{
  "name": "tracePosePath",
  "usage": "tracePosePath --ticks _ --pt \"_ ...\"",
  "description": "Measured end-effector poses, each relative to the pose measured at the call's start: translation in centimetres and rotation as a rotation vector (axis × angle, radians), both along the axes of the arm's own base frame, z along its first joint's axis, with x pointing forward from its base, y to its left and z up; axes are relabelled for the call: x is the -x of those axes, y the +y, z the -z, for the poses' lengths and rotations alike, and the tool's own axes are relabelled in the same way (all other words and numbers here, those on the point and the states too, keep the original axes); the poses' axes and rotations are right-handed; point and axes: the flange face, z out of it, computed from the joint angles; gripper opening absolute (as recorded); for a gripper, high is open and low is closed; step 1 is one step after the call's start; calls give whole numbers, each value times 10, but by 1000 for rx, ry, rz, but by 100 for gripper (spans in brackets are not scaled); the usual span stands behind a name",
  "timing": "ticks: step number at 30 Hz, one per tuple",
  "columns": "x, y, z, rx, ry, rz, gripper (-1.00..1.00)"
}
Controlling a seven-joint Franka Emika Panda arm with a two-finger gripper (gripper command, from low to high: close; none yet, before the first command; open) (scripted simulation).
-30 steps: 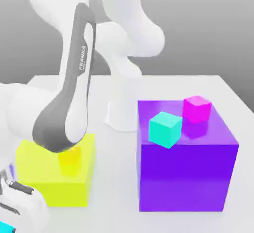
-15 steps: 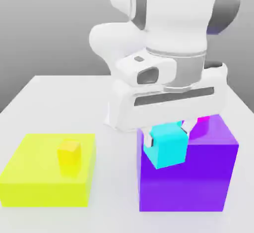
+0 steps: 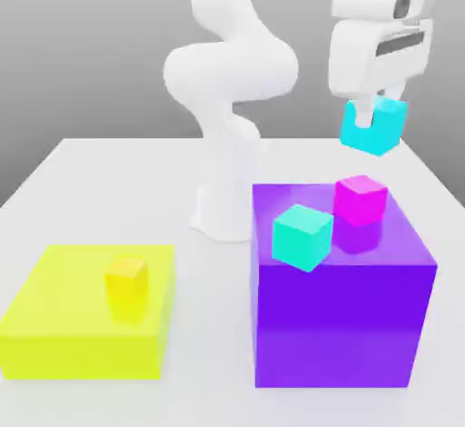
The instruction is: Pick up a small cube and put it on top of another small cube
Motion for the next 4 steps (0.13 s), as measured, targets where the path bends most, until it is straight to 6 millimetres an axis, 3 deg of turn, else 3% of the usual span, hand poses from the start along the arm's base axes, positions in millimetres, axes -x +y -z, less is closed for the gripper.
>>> tracePosePath --ticks 1,2,4 --pt "1 -1 14 -1 1 0 -100" --pt "2 -1 23 -1 1 0 100" --pt "2 -1 23 -1 1 0 100"
